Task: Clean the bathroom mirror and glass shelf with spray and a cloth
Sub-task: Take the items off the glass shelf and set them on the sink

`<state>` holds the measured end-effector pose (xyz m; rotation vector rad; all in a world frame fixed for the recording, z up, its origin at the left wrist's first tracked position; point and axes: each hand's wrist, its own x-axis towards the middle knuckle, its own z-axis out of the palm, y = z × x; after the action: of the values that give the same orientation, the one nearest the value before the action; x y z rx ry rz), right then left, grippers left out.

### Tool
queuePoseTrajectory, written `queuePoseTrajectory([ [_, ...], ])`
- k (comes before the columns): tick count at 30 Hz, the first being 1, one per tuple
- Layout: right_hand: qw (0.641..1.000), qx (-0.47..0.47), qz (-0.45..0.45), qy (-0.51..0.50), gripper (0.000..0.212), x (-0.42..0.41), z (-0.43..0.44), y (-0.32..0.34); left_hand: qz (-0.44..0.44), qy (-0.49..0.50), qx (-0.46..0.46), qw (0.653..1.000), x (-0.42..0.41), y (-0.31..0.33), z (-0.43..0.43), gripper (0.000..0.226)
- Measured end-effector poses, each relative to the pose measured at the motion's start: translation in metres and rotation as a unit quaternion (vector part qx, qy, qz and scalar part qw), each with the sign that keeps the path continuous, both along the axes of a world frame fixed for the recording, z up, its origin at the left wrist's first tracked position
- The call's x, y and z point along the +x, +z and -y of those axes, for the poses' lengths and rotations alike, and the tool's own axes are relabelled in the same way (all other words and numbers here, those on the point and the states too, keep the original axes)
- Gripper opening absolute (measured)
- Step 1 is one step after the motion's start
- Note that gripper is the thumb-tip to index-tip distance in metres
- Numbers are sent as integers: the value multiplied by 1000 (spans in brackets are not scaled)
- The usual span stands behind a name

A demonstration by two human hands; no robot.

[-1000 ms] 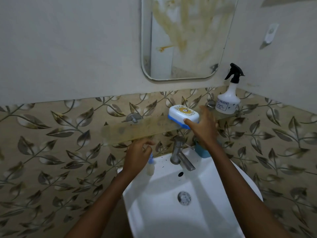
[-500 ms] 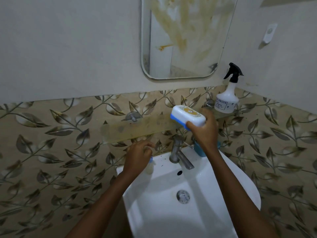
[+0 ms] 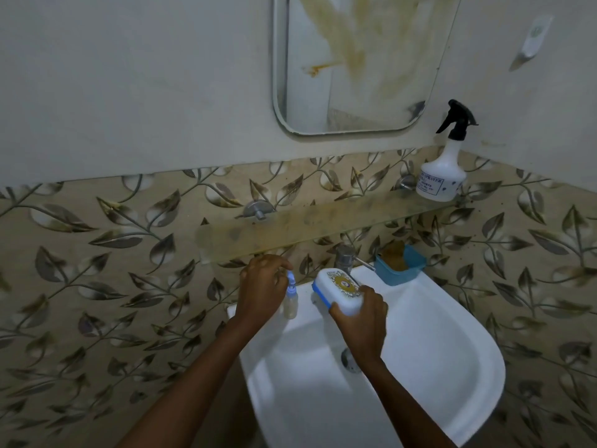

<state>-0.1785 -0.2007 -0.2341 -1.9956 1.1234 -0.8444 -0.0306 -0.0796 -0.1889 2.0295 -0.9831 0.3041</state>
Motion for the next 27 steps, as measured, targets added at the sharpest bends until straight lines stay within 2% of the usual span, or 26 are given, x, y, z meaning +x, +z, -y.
queuePoseTrajectory([
  [4, 999, -8, -39, 17, 74, 30, 0, -20, 0, -9, 25, 1000, 5, 2, 1, 24],
  [9, 990, -17, -139, 36, 79, 54, 4, -35, 14, -21, 34, 999, 8, 1, 3, 24],
  [15, 981, -11, -189, 41, 80, 63, 6, -47, 36, -30, 26, 999, 4, 4, -1, 35],
  [19, 976, -1, -215, 45, 81, 65, 4, -49, 38, -28, 48, 998, 6, -3, -1, 22],
  [22, 978, 12, -207, 24, 82, 63, 0, -43, 40, -42, 49, 997, 8, -7, 0, 21],
  [24, 984, 16, -174, 21, 69, 56, -1, -31, 45, -59, 29, 997, 3, -4, 4, 27],
  [27, 995, -17, -92, 44, 32, 38, 7, -3, 48, -91, 13, 995, -7, 4, 14, 31],
])
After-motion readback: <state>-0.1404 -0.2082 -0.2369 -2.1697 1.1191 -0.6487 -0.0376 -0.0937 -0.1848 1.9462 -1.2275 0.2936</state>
